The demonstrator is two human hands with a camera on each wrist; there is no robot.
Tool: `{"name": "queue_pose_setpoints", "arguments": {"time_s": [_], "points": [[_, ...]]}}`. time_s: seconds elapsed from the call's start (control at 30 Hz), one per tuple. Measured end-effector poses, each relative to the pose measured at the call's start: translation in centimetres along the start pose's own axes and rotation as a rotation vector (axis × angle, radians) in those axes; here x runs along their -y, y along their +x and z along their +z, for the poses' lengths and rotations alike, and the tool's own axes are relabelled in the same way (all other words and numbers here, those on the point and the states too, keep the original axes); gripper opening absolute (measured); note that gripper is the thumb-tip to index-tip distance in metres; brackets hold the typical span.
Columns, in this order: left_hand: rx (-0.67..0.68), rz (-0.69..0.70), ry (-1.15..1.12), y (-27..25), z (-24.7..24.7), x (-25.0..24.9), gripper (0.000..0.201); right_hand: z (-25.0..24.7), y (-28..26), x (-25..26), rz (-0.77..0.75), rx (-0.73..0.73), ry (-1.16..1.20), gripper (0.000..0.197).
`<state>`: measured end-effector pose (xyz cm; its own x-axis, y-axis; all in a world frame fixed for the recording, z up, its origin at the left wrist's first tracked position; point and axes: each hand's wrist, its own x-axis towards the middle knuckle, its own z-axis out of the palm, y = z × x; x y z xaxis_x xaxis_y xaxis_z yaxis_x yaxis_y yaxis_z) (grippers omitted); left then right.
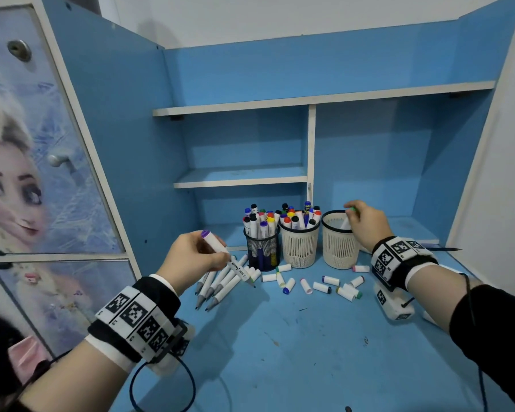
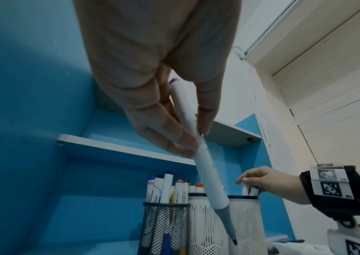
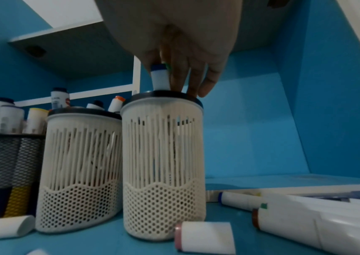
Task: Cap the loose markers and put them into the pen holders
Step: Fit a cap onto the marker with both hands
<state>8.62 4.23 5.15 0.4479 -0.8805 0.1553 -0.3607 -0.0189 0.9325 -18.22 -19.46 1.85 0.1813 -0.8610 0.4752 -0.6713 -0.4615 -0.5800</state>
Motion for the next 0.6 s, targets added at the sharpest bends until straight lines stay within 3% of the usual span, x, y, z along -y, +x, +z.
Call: {"name": "queue_pose_setpoints", "arguments": {"time_s": [0.1,0.23,0.37,0.43,0.6], "points": [[0.000,0.008,-0.075,0.0,0.4,-0.6,0.009,-0.4,-0.2,0.0,-0.005,0.057,-0.002,0.029],[-0.020,0.016,-0.129,0.1,0.4,-0.9,0.005,-1.6,-1.3,0.4,-0.115,-0.077,0.004,0.031],[-0.040,0.021,-0.179,0.1,0.3,-1.0,0.002,-3.0,-2.7,0.5,-0.202,-0.141,-0.036,0.012],[-0.041,0.022,-0.211,0.1,0.3,-1.1,0.002,-3.5,-3.4,0.2,-0.198,0.007,-0.065,0.013],[-0.023,-0.003,-0.261,-0.1,0.8,-1.4,0.004,-3.5,-4.8,-0.6,-0.180,0.611,-0.341,0.013]]}}
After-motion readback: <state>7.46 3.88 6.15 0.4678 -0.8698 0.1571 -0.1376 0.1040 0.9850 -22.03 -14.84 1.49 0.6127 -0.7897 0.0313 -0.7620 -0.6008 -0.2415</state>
